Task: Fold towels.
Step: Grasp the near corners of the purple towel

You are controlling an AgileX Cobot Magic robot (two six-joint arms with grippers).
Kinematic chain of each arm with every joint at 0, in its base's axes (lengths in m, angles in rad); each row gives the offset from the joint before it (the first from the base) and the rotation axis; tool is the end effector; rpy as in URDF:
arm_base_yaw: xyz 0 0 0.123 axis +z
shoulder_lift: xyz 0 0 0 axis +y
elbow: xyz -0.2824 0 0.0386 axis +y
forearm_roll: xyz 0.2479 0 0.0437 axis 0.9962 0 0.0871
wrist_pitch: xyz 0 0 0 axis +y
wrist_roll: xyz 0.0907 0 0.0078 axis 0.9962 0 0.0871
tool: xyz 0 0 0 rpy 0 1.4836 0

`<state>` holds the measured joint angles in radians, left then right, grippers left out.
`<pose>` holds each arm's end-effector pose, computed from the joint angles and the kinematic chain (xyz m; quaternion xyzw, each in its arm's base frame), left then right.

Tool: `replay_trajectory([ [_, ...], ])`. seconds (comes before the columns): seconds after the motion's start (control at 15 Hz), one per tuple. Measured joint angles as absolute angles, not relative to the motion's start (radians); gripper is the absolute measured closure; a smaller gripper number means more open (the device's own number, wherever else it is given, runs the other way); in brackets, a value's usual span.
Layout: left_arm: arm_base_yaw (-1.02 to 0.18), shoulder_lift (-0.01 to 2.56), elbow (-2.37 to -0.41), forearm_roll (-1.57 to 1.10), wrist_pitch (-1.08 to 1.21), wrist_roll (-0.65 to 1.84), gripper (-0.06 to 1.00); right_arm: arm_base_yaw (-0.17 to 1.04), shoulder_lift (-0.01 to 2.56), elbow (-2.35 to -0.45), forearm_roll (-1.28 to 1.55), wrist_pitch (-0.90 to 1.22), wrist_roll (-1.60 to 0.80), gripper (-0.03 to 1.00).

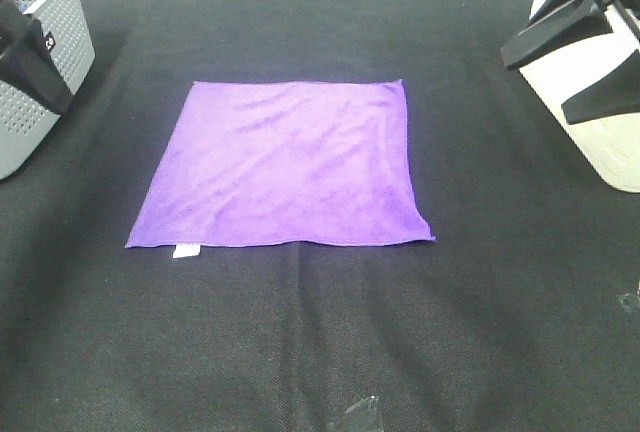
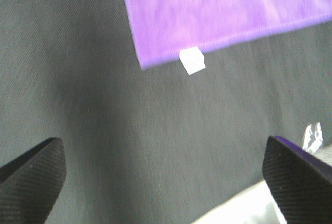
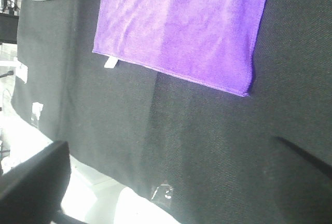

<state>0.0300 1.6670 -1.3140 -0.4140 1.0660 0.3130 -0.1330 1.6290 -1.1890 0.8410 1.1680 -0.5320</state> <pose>0.3373 -0.0220 0.2737 0.0606 0.9729 -0.1678 0.1475 0.3175 0.0205 0.2719 -0.0333 0.9243 0.3512 0.1454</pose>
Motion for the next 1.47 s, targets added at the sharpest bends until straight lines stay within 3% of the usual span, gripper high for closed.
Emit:
replay_trajectory([
  [0.27,0.030,1.757,-1.320,-0.462,1.026,0.310,-0.02,-0.133,1.666,-1.189,0.843,1.161,-0.504,0.01],
  [0.67,0.030,1.988,-1.362,-0.539,0.995,0.359,-0.02,-0.129,1.873,-1.189,0.799,0.982,-0.528,0.01],
  [0.93,0.030,2.076,-1.428,-0.565,0.999,0.373,-0.02,-0.058,1.976,-1.189,0.799,0.895,-0.568,0.02],
  [1.47,0.030,2.212,-1.445,-0.628,1.015,0.467,0.03,-0.053,2.093,-1.189,0.821,0.874,-0.585,0.02],
])
